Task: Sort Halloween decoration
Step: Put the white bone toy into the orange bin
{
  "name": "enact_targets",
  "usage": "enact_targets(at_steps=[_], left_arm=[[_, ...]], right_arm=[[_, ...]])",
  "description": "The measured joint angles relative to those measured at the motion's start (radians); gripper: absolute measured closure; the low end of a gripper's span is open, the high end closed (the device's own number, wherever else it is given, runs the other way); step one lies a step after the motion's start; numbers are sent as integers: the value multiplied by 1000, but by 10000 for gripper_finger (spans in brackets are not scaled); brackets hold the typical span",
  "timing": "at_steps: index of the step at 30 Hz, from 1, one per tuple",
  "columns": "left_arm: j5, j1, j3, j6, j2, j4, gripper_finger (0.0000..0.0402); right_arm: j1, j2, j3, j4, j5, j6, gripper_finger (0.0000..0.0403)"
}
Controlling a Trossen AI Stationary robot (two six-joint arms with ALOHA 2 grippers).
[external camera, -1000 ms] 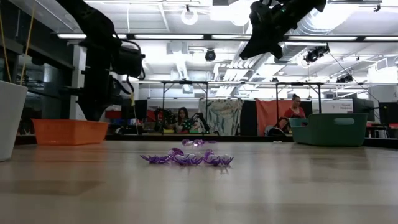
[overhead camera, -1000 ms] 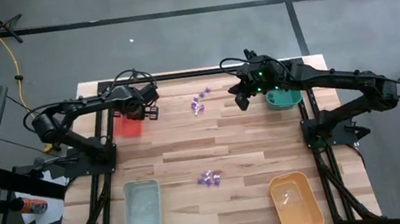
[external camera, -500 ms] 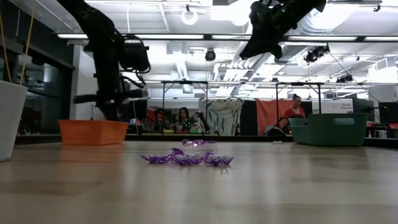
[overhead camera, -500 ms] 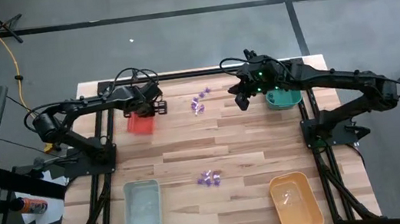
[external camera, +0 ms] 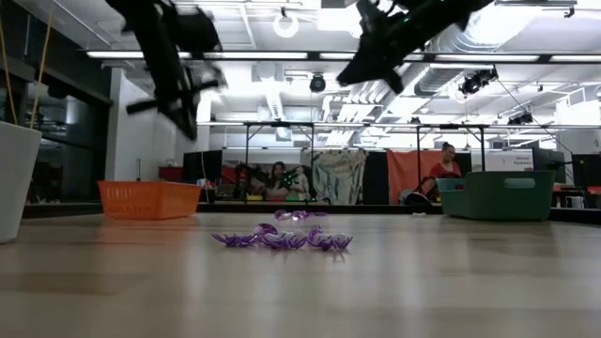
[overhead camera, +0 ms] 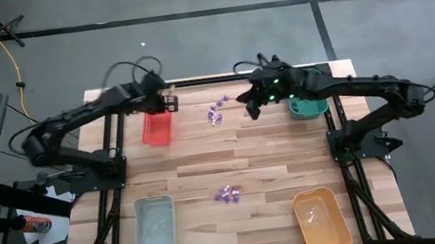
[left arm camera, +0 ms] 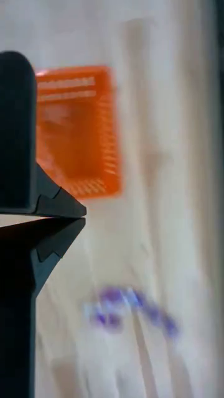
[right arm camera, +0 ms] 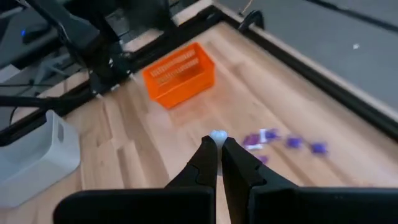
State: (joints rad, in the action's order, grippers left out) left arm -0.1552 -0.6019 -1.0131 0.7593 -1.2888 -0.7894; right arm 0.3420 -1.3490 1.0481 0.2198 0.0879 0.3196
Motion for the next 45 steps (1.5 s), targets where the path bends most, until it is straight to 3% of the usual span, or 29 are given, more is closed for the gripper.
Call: enact_targets(at_steps=[4,9,15,22,32,41,45], left_arm=[[-1,39,-25,-146,198,47,402],[12,114,-25,-227,440,128,402],[12,169,-25,-233,606,202,402],[12,187,-24,-238,643,217,402],[15,186,-24,-208,629,212,402],[16,186,-24,-187,626,211,402],[16,186,-24,-187,626,211,402]], right_arm=[[-59,-134,0,-147,27,41,403],[-132,-333,4,-457,47,134,403],[-173,-585,190,-539,42,194,403],[-177,-848,518,-538,40,178,402],[-165,-1121,954,-418,34,173,402],[-165,-1196,1046,-361,-32,173,401],[-163,-1198,1046,-343,-40,163,371]])
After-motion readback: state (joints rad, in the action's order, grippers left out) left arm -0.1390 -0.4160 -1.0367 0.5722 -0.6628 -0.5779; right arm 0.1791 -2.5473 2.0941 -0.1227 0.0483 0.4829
